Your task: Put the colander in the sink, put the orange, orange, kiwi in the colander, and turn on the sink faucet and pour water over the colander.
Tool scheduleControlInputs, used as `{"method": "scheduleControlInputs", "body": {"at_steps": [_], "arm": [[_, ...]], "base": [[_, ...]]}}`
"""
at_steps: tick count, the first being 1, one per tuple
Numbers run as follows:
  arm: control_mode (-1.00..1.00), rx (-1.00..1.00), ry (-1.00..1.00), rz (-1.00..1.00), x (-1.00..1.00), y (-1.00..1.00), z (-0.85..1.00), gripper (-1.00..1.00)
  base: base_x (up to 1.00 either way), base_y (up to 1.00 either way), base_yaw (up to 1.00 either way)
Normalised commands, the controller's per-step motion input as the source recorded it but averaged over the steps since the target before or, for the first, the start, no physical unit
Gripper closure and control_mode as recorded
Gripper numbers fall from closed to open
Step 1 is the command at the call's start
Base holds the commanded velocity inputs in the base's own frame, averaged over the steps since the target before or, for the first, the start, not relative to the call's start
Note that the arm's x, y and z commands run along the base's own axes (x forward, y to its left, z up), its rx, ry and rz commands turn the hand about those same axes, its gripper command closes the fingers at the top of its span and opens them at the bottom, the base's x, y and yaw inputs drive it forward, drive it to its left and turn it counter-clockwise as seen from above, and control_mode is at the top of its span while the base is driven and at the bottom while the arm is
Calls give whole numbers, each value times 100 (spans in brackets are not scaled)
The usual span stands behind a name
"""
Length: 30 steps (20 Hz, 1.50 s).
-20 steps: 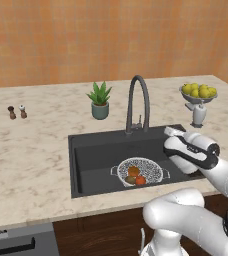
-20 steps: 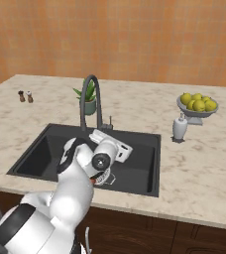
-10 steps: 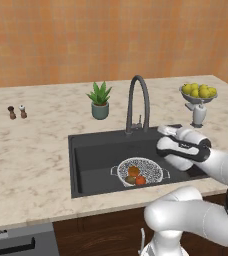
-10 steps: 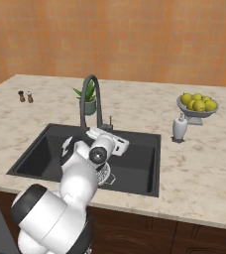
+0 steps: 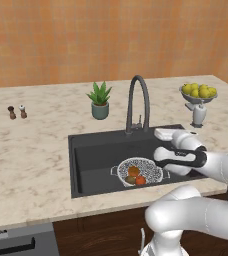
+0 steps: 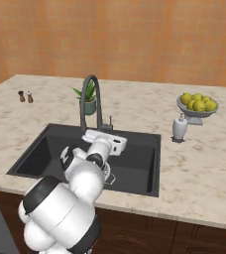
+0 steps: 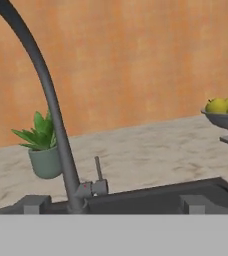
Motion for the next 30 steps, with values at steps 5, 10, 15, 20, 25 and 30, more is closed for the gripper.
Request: {"method": "scheduleControlInputs", "body": {"at_steps": [5,10,15,20,25,30], "arm": [[-100,-7,-4,13,12,-3,0,-100],[-100,-5,0,0,30,3,0,-100],[-100,-12,0,-4,23,39,0,-100],[-100,-8,0,-5,34,39,0,-100],[-100,-1,0,-1,24,17,0,-100],[-100,0,0,0,10,11,-9,-100]], "base": [[0,0,0],[0,0,0],[0,0,0],[0,0,0],[0,0,0],[0,0,0]]}}
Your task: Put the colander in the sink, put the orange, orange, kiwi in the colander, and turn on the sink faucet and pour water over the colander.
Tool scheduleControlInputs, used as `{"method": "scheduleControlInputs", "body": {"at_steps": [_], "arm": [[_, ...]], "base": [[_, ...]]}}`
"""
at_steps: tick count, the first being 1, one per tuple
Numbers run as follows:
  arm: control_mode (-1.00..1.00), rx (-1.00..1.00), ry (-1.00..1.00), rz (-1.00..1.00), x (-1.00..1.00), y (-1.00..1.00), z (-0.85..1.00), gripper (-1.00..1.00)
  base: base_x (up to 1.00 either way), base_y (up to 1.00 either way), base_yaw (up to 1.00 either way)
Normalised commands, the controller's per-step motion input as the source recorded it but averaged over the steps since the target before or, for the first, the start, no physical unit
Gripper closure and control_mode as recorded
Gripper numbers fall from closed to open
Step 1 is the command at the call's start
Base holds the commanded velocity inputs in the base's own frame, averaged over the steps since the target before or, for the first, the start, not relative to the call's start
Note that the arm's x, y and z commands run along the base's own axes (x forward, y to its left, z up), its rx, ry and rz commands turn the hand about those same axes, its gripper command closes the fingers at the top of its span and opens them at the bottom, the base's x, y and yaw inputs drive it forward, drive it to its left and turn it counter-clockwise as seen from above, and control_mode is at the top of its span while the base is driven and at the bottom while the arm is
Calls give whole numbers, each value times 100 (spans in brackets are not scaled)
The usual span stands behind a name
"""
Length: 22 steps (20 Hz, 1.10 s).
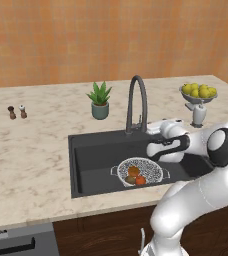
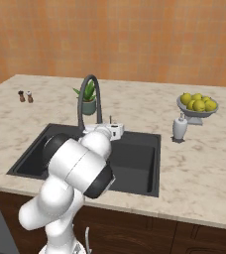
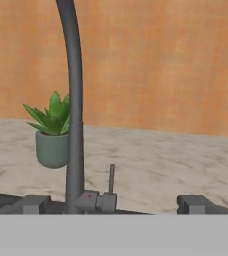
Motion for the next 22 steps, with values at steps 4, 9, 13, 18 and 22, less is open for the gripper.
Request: {"method": "scheduleControlInputs", "body": {"at_steps": [4,9,13,18,22], "arm": [[-100,0,0,0,11,0,-32,-100],[-100,5,-3,0,23,-3,-24,-100],[-100,9,-5,0,26,-11,-21,-100],[-100,10,-11,0,4,-29,-39,-100],[-100,4,-10,0,16,-12,-25,-100]], "base": [[0,0,0],[0,0,0],[0,0,0],[0,0,0],[0,0,0]]}}
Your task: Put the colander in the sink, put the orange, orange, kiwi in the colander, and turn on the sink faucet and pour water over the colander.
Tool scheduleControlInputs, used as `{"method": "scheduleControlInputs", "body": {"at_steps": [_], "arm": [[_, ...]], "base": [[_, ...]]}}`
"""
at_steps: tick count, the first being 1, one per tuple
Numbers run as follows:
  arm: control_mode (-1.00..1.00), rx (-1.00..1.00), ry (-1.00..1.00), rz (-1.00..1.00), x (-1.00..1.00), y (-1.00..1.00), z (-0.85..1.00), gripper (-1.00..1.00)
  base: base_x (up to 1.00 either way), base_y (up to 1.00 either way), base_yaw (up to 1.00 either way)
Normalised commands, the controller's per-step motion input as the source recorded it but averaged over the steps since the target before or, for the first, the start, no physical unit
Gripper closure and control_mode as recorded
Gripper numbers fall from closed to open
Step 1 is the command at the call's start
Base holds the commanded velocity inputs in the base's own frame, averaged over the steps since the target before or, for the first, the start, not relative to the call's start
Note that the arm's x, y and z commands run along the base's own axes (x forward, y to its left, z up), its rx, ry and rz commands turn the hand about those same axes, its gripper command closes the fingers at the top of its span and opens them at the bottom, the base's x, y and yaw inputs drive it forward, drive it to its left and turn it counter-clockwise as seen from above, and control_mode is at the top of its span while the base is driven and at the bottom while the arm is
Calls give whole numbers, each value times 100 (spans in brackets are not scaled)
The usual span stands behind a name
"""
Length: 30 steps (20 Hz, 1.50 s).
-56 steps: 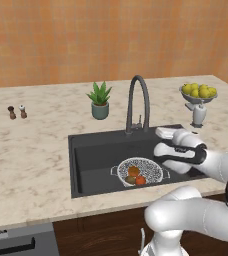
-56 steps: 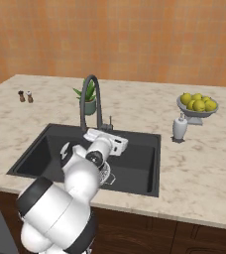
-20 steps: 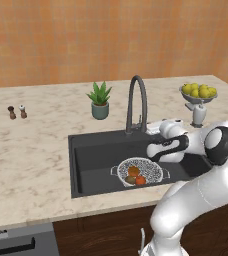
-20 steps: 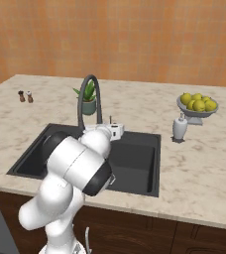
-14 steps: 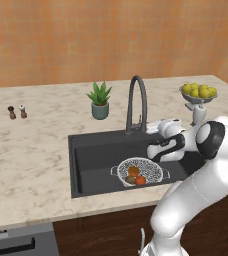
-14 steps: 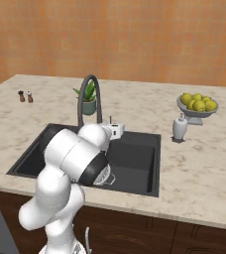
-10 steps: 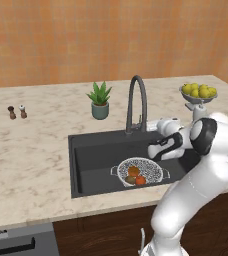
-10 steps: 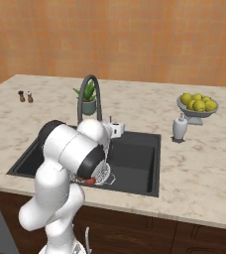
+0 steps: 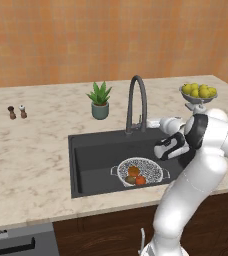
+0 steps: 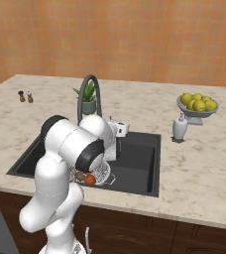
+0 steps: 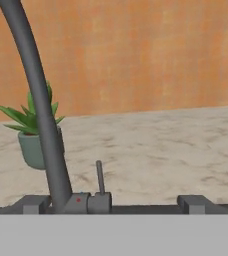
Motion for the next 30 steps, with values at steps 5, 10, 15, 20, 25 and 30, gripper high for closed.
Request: {"method": "scheduleControlInputs", "body": {"at_steps": [5,10,15,20,25,30], "arm": [[-100,0,-9,0,5,4,-20,-100],[-100,0,-7,0,0,11,-18,-100],[-100,0,-3,0,2,8,-4,-100],[-100,0,0,0,24,8,0,-100],[-100,0,0,0,39,0,0,-100],[-100,1,0,0,31,0,0,-100]], "base": [[0,0,0],[0,0,0],[0,0,0],[0,0,0],[0,0,0],[0,0,0]]}}
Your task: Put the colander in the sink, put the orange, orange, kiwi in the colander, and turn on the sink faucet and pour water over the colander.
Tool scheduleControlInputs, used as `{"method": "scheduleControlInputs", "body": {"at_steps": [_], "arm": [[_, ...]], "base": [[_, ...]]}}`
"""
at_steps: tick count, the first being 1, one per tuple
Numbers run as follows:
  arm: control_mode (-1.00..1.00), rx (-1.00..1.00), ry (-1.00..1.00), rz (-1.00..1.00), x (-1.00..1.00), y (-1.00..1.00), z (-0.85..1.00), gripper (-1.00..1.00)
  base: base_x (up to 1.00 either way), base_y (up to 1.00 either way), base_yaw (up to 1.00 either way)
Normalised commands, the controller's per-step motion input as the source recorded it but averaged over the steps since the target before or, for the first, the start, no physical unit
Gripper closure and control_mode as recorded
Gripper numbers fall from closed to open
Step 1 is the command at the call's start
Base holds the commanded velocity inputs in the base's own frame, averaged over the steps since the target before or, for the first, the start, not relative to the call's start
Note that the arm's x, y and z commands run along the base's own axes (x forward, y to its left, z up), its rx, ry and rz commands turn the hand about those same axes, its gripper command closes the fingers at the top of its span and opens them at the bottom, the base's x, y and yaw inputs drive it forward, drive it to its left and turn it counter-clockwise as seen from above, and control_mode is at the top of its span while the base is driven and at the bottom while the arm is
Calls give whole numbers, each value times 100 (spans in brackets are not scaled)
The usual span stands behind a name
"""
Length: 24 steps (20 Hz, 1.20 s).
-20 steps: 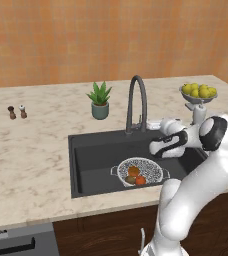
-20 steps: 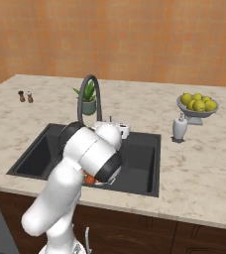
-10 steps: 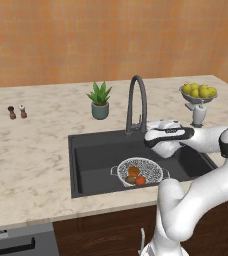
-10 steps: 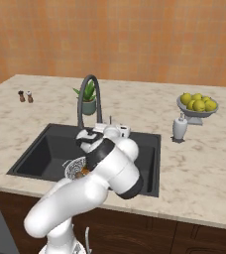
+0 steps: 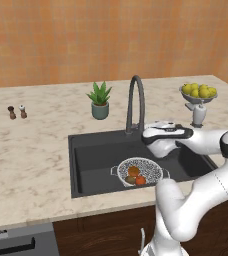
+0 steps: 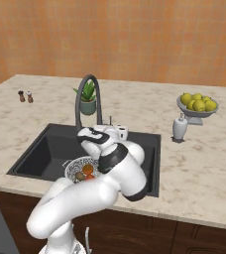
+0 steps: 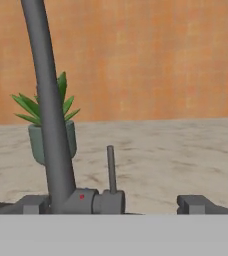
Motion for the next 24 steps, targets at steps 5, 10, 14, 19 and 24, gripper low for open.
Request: {"method": "scheduleControlInputs", "body": {"at_steps": [5,10,14,19,24], "arm": [[-100,3,0,0,25,0,0,-100],[-100,2,0,0,34,0,0,-100],[-100,3,0,0,38,0,0,-100],[-100,2,0,0,28,0,0,-100],[-100,0,0,0,17,0,0,-100]], "base": [[0,0,0],[0,0,0],[0,0,0],[0,0,0],[0,0,0]]}}
